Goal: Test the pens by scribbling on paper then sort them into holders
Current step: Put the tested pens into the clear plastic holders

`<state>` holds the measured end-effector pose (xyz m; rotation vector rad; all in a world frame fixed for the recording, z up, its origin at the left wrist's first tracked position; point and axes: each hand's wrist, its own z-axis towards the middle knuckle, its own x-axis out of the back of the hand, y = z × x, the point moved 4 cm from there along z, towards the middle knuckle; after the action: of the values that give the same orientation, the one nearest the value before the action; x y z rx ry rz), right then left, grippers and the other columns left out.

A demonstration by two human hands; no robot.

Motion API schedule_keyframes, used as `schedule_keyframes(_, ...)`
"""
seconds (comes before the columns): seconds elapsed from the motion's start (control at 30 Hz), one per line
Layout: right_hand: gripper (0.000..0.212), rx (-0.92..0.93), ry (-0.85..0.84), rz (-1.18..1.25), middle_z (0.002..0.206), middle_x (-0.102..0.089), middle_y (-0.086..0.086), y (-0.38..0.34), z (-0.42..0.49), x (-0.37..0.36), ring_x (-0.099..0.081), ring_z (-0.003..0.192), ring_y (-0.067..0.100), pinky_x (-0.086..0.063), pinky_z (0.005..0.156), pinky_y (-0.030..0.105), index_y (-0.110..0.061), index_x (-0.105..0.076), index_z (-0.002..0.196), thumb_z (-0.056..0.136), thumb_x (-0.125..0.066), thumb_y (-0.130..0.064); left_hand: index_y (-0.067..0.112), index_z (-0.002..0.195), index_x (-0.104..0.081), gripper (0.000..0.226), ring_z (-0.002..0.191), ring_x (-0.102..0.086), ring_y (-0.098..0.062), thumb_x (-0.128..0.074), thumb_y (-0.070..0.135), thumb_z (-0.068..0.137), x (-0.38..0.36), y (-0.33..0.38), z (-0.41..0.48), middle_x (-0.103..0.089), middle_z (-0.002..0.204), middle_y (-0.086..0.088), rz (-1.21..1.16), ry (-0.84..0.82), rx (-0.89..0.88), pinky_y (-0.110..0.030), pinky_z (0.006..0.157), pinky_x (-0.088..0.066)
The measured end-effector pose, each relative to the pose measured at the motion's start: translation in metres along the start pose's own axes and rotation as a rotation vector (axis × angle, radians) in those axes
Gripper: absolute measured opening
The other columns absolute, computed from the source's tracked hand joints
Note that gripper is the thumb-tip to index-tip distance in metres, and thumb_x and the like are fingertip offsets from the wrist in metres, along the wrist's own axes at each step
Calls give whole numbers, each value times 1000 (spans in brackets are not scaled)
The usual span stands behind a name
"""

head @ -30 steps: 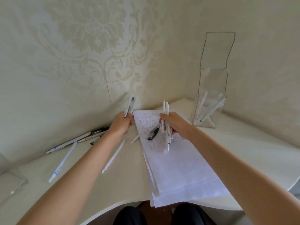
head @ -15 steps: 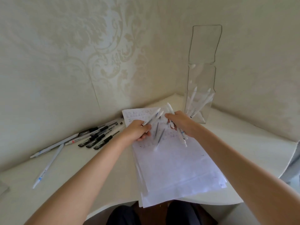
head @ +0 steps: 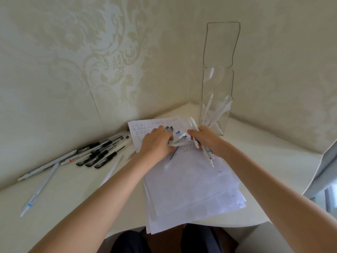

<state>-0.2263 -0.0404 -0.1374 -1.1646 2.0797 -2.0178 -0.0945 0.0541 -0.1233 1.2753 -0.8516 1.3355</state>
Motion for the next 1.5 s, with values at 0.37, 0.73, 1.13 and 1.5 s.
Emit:
schedule_keyframes(0.37, 34, 138, 65, 162, 62, -48, 5, 2, -19, 30, -46, 51, 17, -40, 55, 23, -8, -50, 71, 99, -44, -28, 4, 97, -53, 29, 71, -49, -17, -33, 26, 100, -7, 0, 16, -49, 90, -7, -247, -28, 155, -28, 57, -36)
schedule_keyframes(0.73, 34, 534, 589, 259, 60, -34, -5, -86, -17, 118, -35, 56, 11, -30, 53, 30, -18, -37, 71, 98, -44, -39, 16, 87, -50, 21, 57, -49, -12, -35, 18, 101, 35, 23, 57, -55, 72, -2, -1473, 148, 300, -26, 53, -36)
schedule_keyframes(1.13, 47, 364, 590, -95, 88, -54, -1, -90, 30, 149, -51, 75, 13, -36, 62, 23, -10, -56, 93, 88, -52, -57, 14, 98, -47, 19, 70, -44, -5, -31, 23, 101, 65, 58, 103, -46, 84, 3, -1235, 279, 223, -7, 50, -37)
schedule_keyframes(1.5, 26, 317, 651, 130, 80, -50, 3, -20, 17, 156, -43, 61, 11, -34, 59, 25, -25, -48, 75, 95, -46, -43, 7, 94, -60, 27, 74, -53, -16, -66, 32, 85, 73, 108, 152, -55, 80, 0, -760, 276, 28, -20, 64, -41)
